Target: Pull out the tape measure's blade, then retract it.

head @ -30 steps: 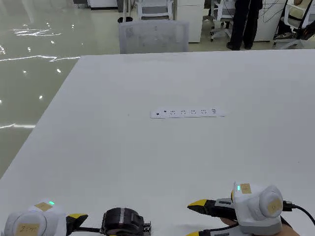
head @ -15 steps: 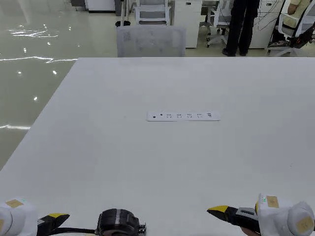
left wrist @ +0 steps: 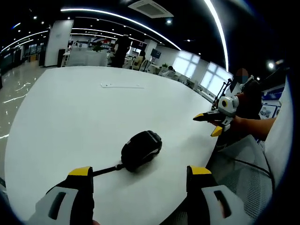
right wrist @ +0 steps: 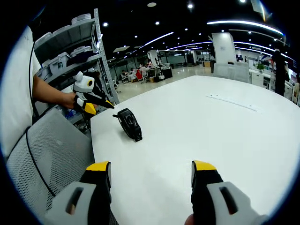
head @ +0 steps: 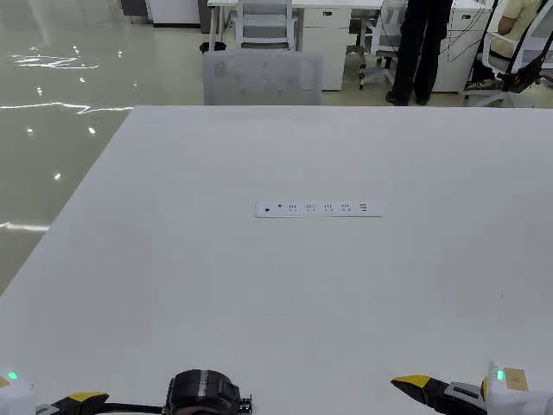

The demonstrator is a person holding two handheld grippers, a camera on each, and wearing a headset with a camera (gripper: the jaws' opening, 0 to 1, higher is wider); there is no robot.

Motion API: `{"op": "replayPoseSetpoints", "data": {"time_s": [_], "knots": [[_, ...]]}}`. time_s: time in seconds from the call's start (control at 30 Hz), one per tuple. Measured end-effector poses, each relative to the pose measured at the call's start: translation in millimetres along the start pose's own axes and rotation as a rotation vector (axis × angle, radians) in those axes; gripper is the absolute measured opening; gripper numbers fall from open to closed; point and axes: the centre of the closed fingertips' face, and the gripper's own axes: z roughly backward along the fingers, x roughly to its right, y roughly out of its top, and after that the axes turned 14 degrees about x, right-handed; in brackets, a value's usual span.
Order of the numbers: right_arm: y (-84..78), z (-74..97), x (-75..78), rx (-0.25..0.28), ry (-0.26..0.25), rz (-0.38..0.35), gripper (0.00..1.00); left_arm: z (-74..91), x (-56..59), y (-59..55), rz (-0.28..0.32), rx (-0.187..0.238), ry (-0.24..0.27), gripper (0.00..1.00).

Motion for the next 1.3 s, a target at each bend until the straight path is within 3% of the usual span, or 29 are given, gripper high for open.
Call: {"op": "replayPoseSetpoints", "data": {"time_s": [0.6,0.83,1.3], "knots": [[-13.3,28.2,0.4,-0.054,-0.042,-0.014,0.79,31.0,-4.0,-11.7,0.038,0.017,0.036,0.86],[-17.4,40.8,2.2,-0.068,-0.069,-0.022,0.81,35.1,-0.8,-15.3,0.061,0.021,0.037,0.87],[-27.7,59.8,4.1,-0.084,-0.109,-0.041,0.84,38.3,3.8,-20.7,0.046,0.026,0.038,0.89]]}}
